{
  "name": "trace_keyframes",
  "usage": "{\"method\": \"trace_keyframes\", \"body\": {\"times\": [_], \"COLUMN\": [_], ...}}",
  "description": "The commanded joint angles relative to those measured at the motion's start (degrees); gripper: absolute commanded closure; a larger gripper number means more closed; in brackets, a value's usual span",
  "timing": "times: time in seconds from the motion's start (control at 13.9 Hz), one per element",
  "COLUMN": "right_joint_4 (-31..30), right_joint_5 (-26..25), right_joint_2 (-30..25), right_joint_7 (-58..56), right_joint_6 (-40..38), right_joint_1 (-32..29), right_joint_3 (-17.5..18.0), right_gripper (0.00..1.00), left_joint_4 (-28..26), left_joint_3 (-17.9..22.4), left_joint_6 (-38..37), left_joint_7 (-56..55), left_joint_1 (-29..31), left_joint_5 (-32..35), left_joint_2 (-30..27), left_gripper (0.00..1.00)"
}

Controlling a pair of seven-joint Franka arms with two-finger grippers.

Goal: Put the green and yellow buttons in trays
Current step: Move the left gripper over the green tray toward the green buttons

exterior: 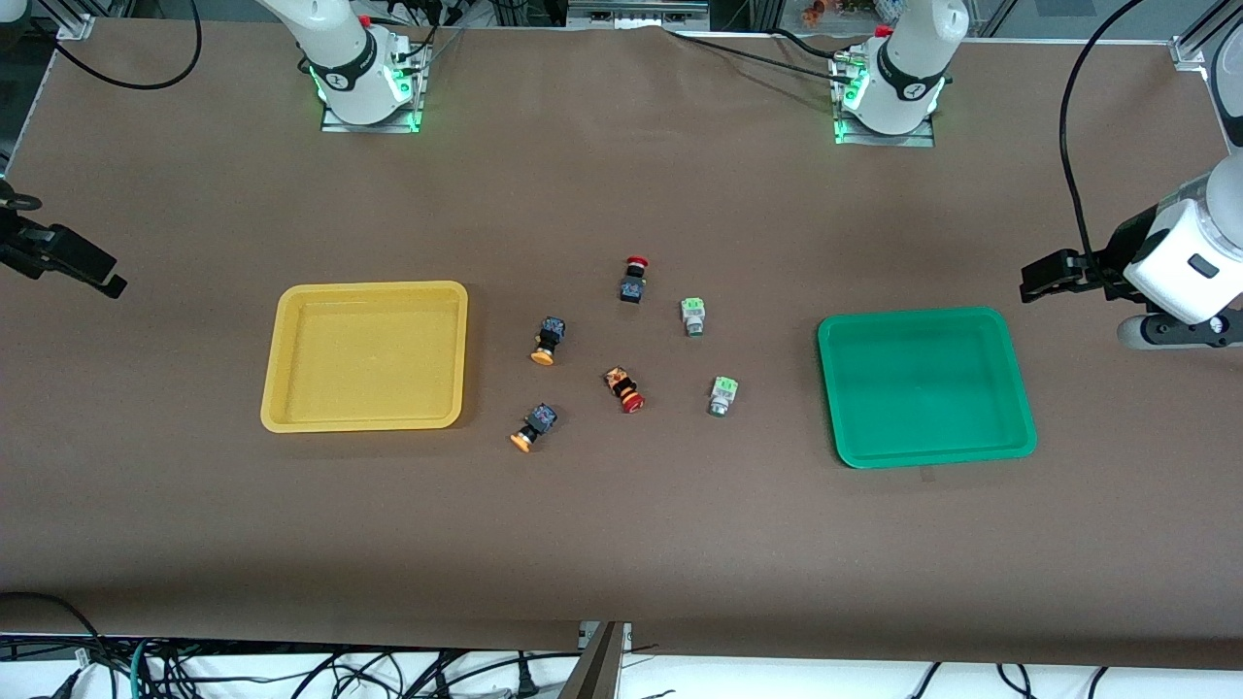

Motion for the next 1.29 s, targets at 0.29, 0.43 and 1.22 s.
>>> {"method": "trace_keyframes", "body": {"times": [0.29, 0.43, 1.22], "right_joint_4": [0.06, 0.06, 0.15], "right_joint_5": [0.43, 0.43, 0.43], "right_joint_2": [-0.19, -0.19, -0.28], "right_joint_7": [-0.43, -0.44, -0.44], "right_joint_6": [0.07, 0.07, -0.01], "right_joint_1": [-0.05, -0.05, -0.05], "right_joint_3": [0.07, 0.07, 0.07], "right_gripper": [0.01, 0.01, 0.01], "left_joint_4": [1.96, 1.96, 0.73], "left_joint_3": [-0.63, -0.63, -0.63], "left_joint_6": [-0.27, -0.19, 16.23], "left_joint_7": [0.25, -2.19, -11.09], "left_joint_1": [-3.7, -6.42, -18.03], "left_joint_5": [-1.26, -1.35, -4.77], "left_joint_2": [1.34, 2.04, 15.65], "left_gripper": [0.0, 0.0, 0.0]}}
